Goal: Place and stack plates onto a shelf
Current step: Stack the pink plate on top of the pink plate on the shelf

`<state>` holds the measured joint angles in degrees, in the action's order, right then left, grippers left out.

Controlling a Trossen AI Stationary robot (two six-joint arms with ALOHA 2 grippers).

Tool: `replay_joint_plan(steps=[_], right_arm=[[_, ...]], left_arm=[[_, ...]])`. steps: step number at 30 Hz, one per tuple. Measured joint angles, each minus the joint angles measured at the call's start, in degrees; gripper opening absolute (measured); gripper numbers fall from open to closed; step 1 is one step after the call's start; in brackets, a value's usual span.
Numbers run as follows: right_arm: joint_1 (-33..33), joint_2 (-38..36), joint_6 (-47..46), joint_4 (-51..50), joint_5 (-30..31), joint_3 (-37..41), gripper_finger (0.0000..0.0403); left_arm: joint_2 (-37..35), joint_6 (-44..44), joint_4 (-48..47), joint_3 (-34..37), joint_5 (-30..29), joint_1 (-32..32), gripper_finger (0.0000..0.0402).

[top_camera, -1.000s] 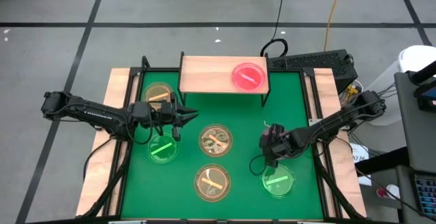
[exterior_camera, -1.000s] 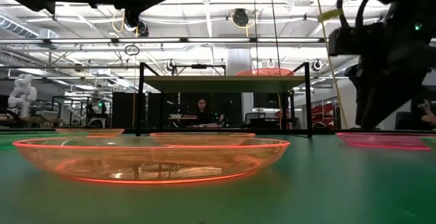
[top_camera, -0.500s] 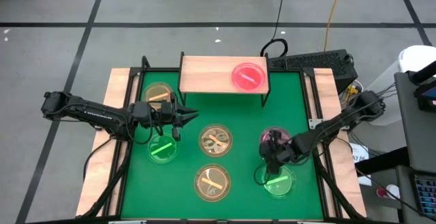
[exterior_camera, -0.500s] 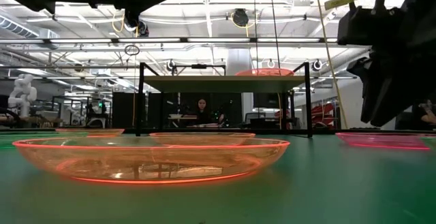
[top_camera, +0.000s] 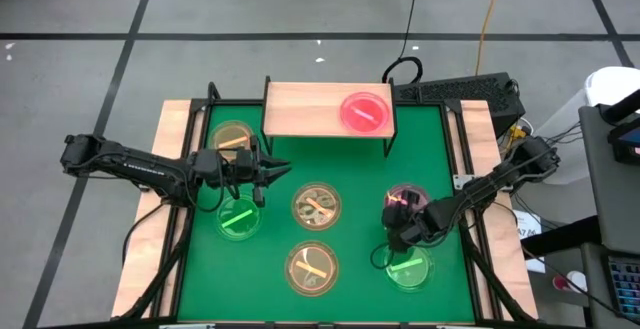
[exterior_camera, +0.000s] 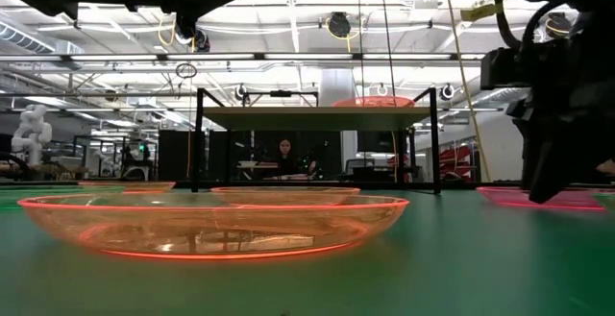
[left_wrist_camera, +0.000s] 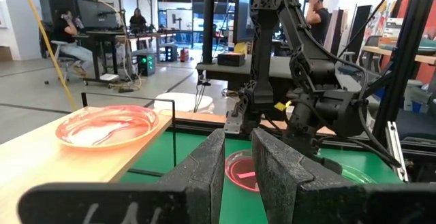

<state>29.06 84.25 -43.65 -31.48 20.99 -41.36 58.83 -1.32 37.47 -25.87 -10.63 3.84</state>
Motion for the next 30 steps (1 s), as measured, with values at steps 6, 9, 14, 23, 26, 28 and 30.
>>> replay_joint_plan(steps=[6, 9, 14, 23, 26, 28, 30], right_arm=[[0.0, 0.0, -2.2, -3.4, 0.0, 0.0, 0.0081], [0.0, 0.0, -2.2, -4.2, 0.0, 0.0, 0.0036], [0.0, 0.0, -2.0, -4.4, 0.1, 0.0, 0.0006], [0.3, -1.1, 0.3, -5.2, 3.7, -3.5, 0.0000], [0.6, -3.0, 1.6, -5.3, 3.8, -5.7, 0.0000], [1.0, -4.6, 2.8, -5.2, 3.9, -7.2, 0.0000], [1.7, -6.3, 3.7, -5.1, 4.4, -8.6, 0.0000]], left_arm=[[0.0, 0.0, 0.0, 0.0, 0.0, 0.0, 0.0081], [0.0, 0.0, 0.0, 0.0, 0.0, 0.0, 0.0081], [0.0, 0.0, 0.0, 0.0, 0.0, 0.0, 0.0081], [0.0, 0.0, 0.0, 0.0, 0.0, 0.0, 0.0081], [0.0, 0.0, 0.0, 0.0, 0.0, 0.0, 0.0081], [0.0, 0.0, 0.0, 0.0, 0.0, 0.0, 0.0081], [0.0, 0.0, 0.0, 0.0, 0.0, 0.0, 0.0081]])
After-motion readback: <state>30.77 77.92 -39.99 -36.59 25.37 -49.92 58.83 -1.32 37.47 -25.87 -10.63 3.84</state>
